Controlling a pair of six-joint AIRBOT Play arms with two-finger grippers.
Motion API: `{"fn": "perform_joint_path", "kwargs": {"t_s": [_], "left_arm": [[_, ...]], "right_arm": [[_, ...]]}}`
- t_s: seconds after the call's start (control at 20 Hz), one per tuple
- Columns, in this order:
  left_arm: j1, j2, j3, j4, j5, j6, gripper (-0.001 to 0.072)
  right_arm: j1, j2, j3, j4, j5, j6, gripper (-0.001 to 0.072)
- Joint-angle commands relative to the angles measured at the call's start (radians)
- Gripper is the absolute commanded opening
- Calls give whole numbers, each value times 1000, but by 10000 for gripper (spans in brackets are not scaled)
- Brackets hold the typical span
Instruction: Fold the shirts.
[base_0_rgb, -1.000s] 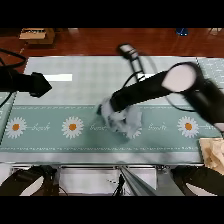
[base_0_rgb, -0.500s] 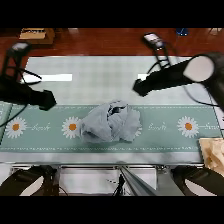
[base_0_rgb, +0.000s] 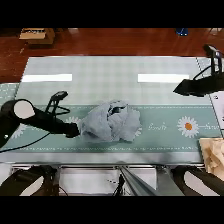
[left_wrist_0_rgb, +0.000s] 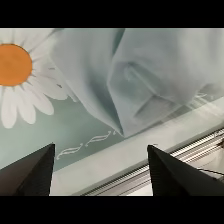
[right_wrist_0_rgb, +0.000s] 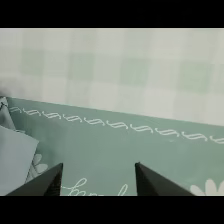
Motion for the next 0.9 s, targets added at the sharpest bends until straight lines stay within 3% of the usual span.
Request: {"fn": "perform_joint_path", "kwargs": {"t_s": [0.0,0.05,0.25,0.4,0.45,0.55,0.6,0.75,0.85], "left_arm": [[1,1,-115,-45,105,26,682],[1,0,-130,-53,138,36,679],[0,-53,-142,-251,206,228,672],[0,-146,-142,-289,247,243,671],[0,-181,-142,-289,251,243,574],[0,-245,-142,-288,249,242,124],[0,-267,-142,-288,248,241,22],[0,-271,-142,-288,233,242,22],[0,-267,-141,-288,224,242,22]], "right_arm": [[-88,2,-121,121,12,-77,530],[-87,2,-151,130,11,-89,530],[-87,2,-230,187,11,-106,530],[-87,2,-241,202,12,-105,530],[-87,2,-241,212,15,-105,530],[-87,2,-241,238,31,-105,530],[-87,2,-241,246,34,-105,530],[-49,2,-275,245,21,-111,530],[16,2,-325,261,-65,-111,530]]}}
